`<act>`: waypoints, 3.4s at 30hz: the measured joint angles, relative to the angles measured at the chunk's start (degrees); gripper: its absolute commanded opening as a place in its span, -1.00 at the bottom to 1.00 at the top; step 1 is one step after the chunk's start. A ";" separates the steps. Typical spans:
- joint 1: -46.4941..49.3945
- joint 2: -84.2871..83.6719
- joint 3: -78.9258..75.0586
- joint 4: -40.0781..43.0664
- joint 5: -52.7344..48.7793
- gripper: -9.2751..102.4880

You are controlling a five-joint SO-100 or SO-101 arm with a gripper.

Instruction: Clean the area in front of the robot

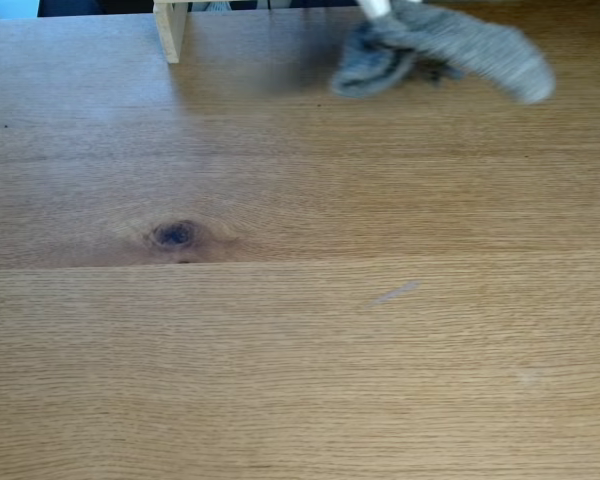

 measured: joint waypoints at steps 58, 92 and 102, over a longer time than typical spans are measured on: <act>21.88 -106.96 -90.00 -35.42 -6.42 -0.84; -1.14 -98.17 -95.80 -3.96 3.87 -0.84; 5.27 -109.86 -96.06 -27.33 -17.49 -0.84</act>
